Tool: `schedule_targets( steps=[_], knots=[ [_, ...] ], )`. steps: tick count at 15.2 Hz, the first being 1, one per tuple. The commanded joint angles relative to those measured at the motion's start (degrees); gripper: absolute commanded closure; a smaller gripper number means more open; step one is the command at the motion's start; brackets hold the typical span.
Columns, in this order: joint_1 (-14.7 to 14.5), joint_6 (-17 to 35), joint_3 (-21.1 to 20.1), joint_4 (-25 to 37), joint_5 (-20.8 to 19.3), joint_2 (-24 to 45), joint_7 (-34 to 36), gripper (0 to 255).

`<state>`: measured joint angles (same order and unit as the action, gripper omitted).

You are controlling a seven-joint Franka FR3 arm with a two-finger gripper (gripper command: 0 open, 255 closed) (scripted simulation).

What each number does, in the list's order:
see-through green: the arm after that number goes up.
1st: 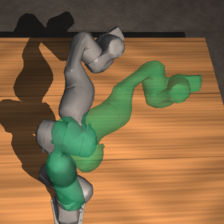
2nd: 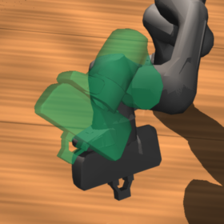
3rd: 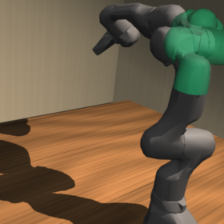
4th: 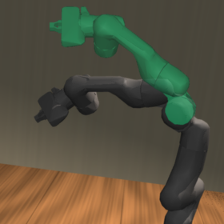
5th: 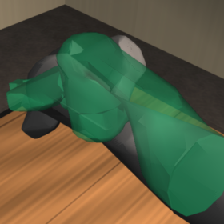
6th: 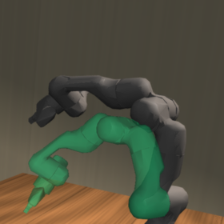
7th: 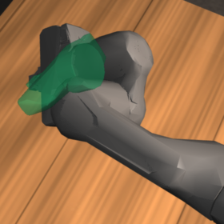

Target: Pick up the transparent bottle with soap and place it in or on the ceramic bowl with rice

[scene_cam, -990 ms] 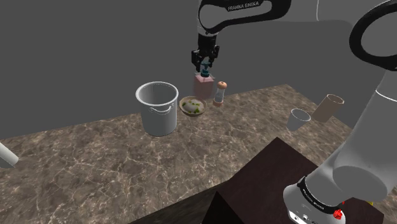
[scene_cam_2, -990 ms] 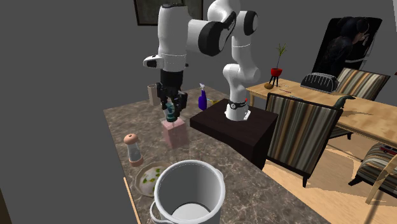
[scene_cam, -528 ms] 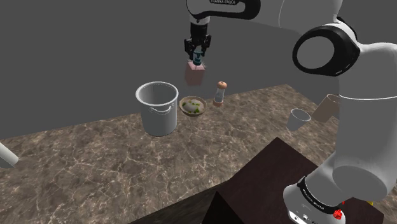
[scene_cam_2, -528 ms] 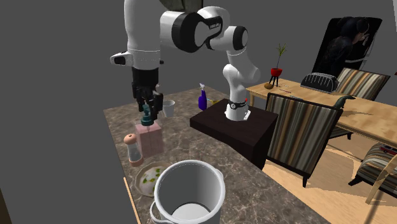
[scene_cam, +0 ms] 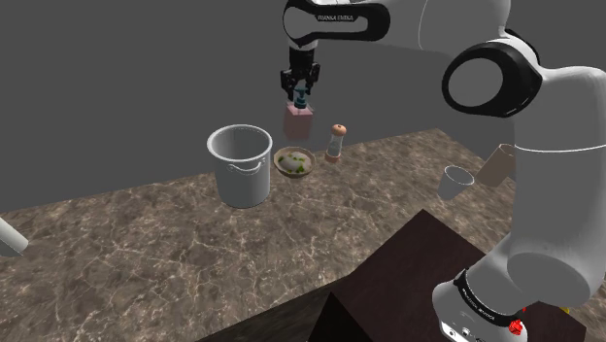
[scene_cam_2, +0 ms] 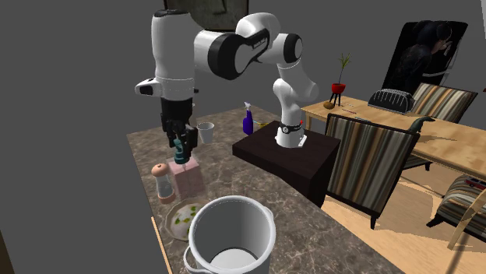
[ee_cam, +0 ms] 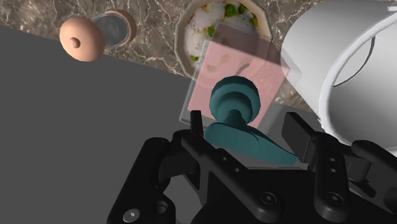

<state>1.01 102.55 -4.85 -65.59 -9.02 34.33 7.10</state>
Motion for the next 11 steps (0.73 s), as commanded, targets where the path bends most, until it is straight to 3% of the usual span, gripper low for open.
schedule_targets(
  steps=[1, 11],
  knots=[
    [0.08, 1.56, 0.02, -1.46, -0.05, 0.05, 0.15, 255],
    [0.3, 8.77, 0.13, -8.03, -0.39, 0.74, 1.02, 255]
  ],
)
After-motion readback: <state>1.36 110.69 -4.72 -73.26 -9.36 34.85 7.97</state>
